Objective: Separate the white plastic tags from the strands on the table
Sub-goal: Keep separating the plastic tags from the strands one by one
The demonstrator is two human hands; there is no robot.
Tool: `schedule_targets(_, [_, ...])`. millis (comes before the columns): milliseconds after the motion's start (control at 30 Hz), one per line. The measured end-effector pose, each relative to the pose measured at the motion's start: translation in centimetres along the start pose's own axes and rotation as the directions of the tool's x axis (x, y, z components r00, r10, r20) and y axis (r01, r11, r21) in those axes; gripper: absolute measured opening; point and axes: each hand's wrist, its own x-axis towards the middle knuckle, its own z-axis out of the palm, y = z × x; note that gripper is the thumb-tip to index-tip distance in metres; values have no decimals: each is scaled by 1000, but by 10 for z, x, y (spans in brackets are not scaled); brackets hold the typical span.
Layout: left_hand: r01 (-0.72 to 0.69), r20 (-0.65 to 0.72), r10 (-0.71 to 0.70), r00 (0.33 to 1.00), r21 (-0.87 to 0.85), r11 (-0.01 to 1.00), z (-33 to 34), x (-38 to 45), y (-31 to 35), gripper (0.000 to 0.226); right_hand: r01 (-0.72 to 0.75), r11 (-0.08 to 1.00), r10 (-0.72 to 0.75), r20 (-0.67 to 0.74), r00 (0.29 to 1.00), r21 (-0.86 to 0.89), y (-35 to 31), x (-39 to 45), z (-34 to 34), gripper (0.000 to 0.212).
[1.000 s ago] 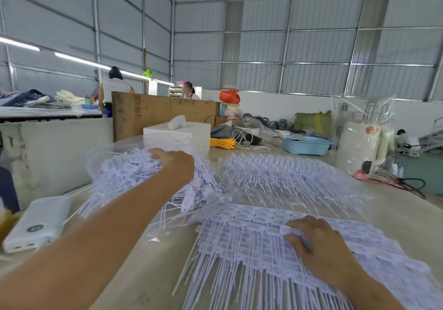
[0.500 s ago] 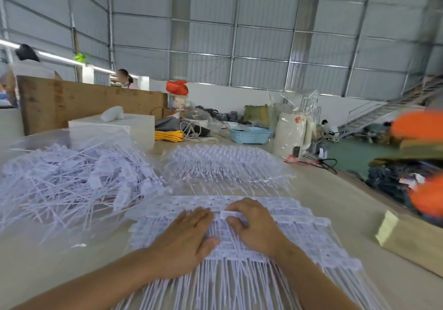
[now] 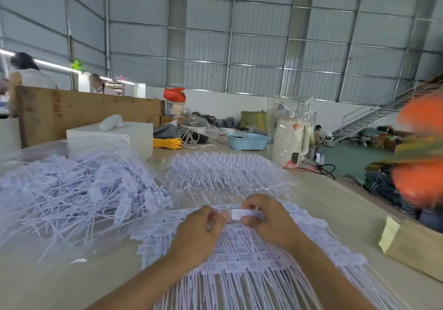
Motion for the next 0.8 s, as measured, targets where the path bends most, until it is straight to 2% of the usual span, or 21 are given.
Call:
schedule_targets(100, [-105,-80,85,993,-295,950,-1,-2,12,51,167,986,-169,-81,982,-29,-28,4,-11,18])
schedule_targets(167, [-134,-138,76,988,-479,867,-5,-2,22,32,228,974,-226,-86,970,10,-44,2,-13,26])
schedule_targets(233, [-122,-169,23,985,-605,786,-11,0,26,24,244,970,-243,-91,966,1,-49,0,-16,29])
schedule_targets(333, [-62,-90,-9,996,-753,655,-18,-4,29,22,211,962,-230,-101,968,-171,-47,-3,-27,21])
schedule_targets(433, [11,10,-5,1000,-823,568,-19,-5,33,26,134,987,-138,-36,990,-86,-49,-4,-28,25])
schedule_targets(567, [-33,-39,3,999,-795,605,-19,-3,33,25,125,992,-123,71,990,-29,-54,-3,-18,27])
schedule_targets(600, [-20,-39,-19,999,-801,598,-19,-3,33,28,142,988,-139,47,989,-58,-55,-3,-16,25])
schedule_targets(667, [70,21,-100,995,-852,519,-18,-1,33,31,169,967,-177,-24,984,-190,-56,-2,-11,22])
schedule_targets(733, [181,116,-179,977,-895,408,-19,2,33,30,243,891,-298,-89,951,-382,-59,-4,-8,15])
schedule_targets(800, [293,227,-229,947,-903,316,-21,5,31,31,288,802,-384,-82,920,-524,-61,-6,-10,14])
